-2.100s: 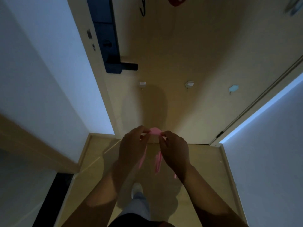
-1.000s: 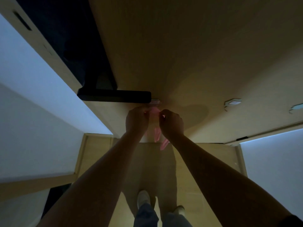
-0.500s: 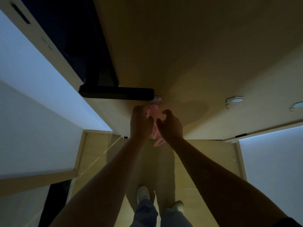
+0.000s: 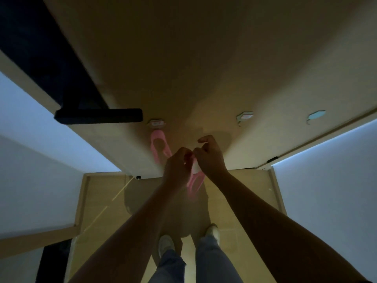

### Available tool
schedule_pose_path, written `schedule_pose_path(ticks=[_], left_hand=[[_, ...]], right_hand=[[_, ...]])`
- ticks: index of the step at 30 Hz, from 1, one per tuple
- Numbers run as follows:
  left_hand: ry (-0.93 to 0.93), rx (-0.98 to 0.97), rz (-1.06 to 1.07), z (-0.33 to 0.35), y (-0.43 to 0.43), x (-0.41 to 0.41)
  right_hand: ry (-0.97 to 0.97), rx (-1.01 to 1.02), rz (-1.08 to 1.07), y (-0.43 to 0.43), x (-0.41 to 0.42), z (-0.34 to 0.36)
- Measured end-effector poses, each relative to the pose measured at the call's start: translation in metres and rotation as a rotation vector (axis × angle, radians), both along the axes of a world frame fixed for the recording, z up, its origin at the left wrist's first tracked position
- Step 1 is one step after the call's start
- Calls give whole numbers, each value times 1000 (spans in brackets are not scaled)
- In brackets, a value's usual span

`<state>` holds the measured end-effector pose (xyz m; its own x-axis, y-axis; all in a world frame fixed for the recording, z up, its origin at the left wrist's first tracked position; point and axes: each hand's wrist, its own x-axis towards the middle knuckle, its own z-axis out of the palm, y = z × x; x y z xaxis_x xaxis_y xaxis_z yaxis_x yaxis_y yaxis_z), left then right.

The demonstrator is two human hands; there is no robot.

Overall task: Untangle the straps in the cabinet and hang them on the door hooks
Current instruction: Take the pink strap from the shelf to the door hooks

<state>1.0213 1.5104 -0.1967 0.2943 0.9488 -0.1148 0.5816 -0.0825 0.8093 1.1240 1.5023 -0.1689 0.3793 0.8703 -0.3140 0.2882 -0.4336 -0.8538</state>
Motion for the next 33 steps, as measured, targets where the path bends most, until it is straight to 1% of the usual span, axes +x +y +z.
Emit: schedule_pose_path(ticks=[2, 4, 9, 11, 14, 15, 19, 20, 23, 26, 30, 33], left_hand=[[-18, 11, 9, 9, 1, 14], [-25, 4, -1, 17, 3, 29], [31, 56, -74, 27, 9, 67], [47, 65, -51, 26, 13, 81], [80, 72, -19, 29, 20, 100], [102, 81, -22, 29, 23, 106], [205, 113, -6, 18, 41, 124], [227, 113, 10, 14, 45, 126], [261, 101, 50, 1, 53, 134], [236, 90, 49, -3, 59, 143], [193, 144, 49, -1, 61, 150], [223, 141, 44, -2, 60, 156]], right_hand=[[33, 5, 52, -9, 19, 7], [65, -33, 104, -16, 40, 12], [-22, -24, 160, -24, 91, 20], [-146, 26, 183, -23, 107, 16], [-445, 249, 218, -17, 127, 4], [-509, 273, 237, -14, 133, 1], [-712, 219, 314, 6, 150, -16], [-727, 212, 326, 12, 153, -21], [-688, 165, 330, 26, 157, -32], [-671, 203, 284, 34, 163, -33], [-645, 337, 252, 32, 174, -28], [-651, 305, 298, 33, 183, -30]])
